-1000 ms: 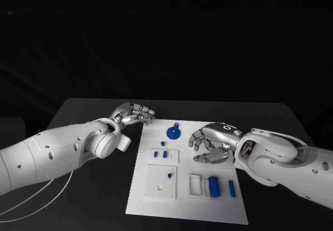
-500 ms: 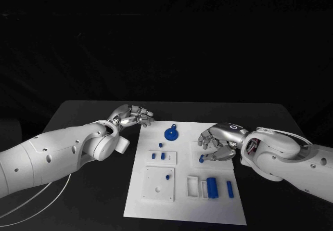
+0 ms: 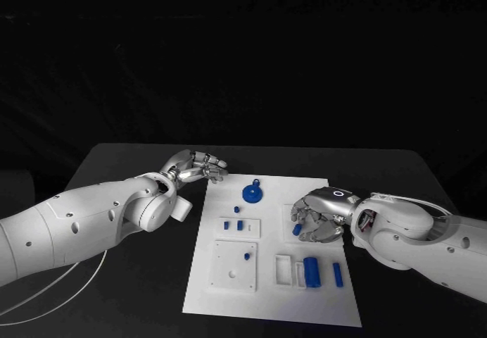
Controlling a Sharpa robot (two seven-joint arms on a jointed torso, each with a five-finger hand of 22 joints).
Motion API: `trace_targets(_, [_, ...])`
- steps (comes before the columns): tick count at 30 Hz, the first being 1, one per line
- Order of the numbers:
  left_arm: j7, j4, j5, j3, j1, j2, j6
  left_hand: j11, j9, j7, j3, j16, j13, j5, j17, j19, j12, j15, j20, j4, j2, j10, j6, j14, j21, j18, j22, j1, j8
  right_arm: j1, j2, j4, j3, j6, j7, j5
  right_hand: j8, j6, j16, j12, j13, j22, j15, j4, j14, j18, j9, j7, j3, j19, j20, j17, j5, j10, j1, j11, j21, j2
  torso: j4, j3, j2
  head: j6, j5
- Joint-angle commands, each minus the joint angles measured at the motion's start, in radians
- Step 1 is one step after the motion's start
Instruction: Assemble the parts on the task board
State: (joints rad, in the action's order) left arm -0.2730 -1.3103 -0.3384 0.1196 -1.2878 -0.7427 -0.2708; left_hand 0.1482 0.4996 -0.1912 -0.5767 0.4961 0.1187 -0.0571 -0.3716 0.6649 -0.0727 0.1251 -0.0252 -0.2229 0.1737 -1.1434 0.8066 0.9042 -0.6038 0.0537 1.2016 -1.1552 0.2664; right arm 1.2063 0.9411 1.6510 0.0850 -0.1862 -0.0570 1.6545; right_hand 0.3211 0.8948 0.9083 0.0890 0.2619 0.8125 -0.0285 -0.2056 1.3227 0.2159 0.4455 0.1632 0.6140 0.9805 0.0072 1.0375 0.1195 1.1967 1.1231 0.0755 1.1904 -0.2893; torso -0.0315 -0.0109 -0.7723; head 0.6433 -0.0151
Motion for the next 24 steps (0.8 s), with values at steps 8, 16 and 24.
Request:
trace_targets(8, [-0.006, -0.001, 0.006, -0.001, 0.000, -0.001, 0.014, -0.001, -0.002, -0.002, -0.002, -0.006, -0.002, -0.001, -0.004, 0.001, 0.002, 0.006, -0.005, 0.006, 0.002, 0.007, -0.009, 0.001, 0.006, 0.019, 0.003, -0.010, -0.002, -0.010, -0.020, -0.007, 0.002, 0.019, -0.002, 0.028, 0.029, 0.060, 0.022, 0.039, 0.014, 0.011, -0.021, 0.052, 0.001, 0.046, 0.005, -0.025, 0.099, 0.005, -0.002, -0.004, -0.069, 0.051, 0.042, -0.012, 0.002, 0.002, -0.0005, 0.0011, 0.000, 0.007, -0.002])
trace_targets(16, [-0.006, -0.002, 0.006, -0.001, 0.000, -0.002, 0.016, -0.001, -0.002, -0.002, -0.002, -0.006, -0.002, -0.001, -0.004, 0.001, 0.002, 0.006, -0.006, 0.006, 0.001, 0.007, -0.009, 0.001, 0.007, 0.019, 0.003, -0.009, -0.002, -0.011, -0.022, -0.003, 0.002, 0.003, -0.014, 0.039, 0.046, 0.093, 0.039, 0.066, 0.028, 0.022, -0.034, 0.095, 0.006, 0.046, 0.012, -0.039, 0.153, 0.014, -0.010, -0.001, -0.070, 0.080, 0.045, -0.026, 0.015, 0.031, -0.0002, 0.0002, 0.000, 0.009, 0.000])
trace_targets(24, [-0.005, -0.001, 0.006, 0.000, 0.000, -0.004, 0.017, -0.001, -0.002, -0.002, -0.002, -0.007, -0.002, -0.001, -0.005, 0.001, 0.002, 0.006, -0.006, 0.006, 0.000, 0.007, -0.009, 0.002, 0.007, 0.019, 0.003, -0.009, -0.002, -0.013, -0.024, 0.002, 0.002, -0.022, -0.041, 0.077, 0.060, 0.120, 0.050, 0.087, 0.040, 0.030, -0.045, 0.132, 0.013, 0.046, 0.020, -0.051, 0.238, 0.023, -0.018, -0.002, -0.070, 0.100, 0.057, -0.037, 0.021, 0.049, -0.0001, 0.0004, 0.000, 0.011, -0.001])
